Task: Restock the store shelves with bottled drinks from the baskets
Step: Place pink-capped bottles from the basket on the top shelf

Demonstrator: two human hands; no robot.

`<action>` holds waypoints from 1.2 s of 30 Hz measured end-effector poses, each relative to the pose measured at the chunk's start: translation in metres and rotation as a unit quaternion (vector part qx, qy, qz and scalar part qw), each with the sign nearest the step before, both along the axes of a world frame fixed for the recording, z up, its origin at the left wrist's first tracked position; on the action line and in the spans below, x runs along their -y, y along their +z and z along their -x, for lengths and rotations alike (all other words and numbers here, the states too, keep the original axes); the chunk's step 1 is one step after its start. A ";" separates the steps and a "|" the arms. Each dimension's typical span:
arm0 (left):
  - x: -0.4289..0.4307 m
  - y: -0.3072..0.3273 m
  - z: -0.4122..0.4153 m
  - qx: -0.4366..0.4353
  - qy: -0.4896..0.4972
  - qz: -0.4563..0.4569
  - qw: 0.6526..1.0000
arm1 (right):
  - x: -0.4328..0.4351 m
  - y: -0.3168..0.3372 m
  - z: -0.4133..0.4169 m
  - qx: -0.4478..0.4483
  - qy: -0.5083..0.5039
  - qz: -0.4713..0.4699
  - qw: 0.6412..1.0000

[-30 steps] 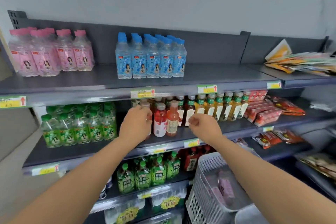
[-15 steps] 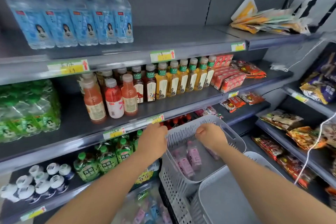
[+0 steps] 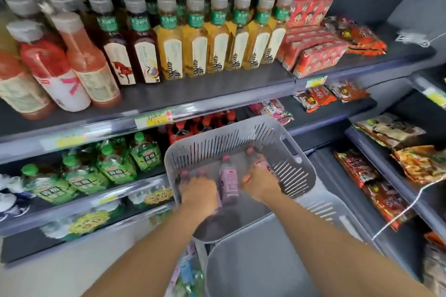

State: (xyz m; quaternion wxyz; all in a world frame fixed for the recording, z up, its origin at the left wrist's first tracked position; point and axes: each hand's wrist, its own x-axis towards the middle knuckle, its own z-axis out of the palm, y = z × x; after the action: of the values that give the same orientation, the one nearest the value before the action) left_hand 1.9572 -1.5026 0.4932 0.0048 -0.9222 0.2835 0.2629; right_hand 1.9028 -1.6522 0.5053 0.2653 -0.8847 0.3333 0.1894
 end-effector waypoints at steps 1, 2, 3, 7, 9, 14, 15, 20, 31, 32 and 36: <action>0.006 -0.012 0.000 -0.018 0.013 -0.017 1.000 | 0.004 -0.010 -0.003 -0.015 0.001 -0.007 1.000; 0.011 -0.023 -0.002 -0.030 0.022 -0.034 0.999 | 0.008 -0.020 -0.007 -0.030 0.005 -0.010 1.000; 0.016 -0.033 -0.003 -0.042 0.028 -0.048 0.998 | 0.010 -0.029 -0.011 -0.041 0.010 -0.008 0.999; 0.034 -0.064 -0.011 -0.086 0.096 -0.044 0.991 | 0.019 -0.063 -0.029 -0.075 0.007 -0.023 0.997; 0.040 -0.080 -0.014 -0.100 0.141 -0.028 0.985 | 0.021 -0.076 -0.038 -0.085 0.006 -0.037 0.996; 0.051 -0.099 -0.016 -0.106 0.177 -0.034 0.978 | 0.023 -0.109 -0.053 -0.096 -0.035 -0.082 0.991; 0.053 -0.103 -0.016 -0.105 0.187 -0.036 0.976 | 0.022 -0.116 -0.057 -0.101 -0.044 -0.090 0.990; 0.064 -0.123 -0.012 -0.094 0.172 -0.063 0.979 | 0.017 -0.142 -0.069 -0.120 -0.080 -0.128 0.981; 0.062 -0.118 -0.042 -0.264 0.411 0.178 0.854 | 0.036 -0.141 -0.063 -0.072 -0.221 -0.250 0.940; 0.060 -0.113 -0.045 -0.290 0.437 0.203 0.827 | 0.038 -0.137 -0.061 -0.066 -0.229 -0.261 0.935; 0.049 -0.092 -0.042 -0.367 0.471 0.254 0.761 | 0.042 -0.106 -0.050 -0.050 -0.244 -0.291 0.924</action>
State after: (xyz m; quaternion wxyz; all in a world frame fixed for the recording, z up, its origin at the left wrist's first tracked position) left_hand 1.9992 -1.5515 0.4012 -0.4589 -0.7399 -0.1502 0.4685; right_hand 1.9526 -1.6937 0.3996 0.5317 -0.6494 0.4819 0.2517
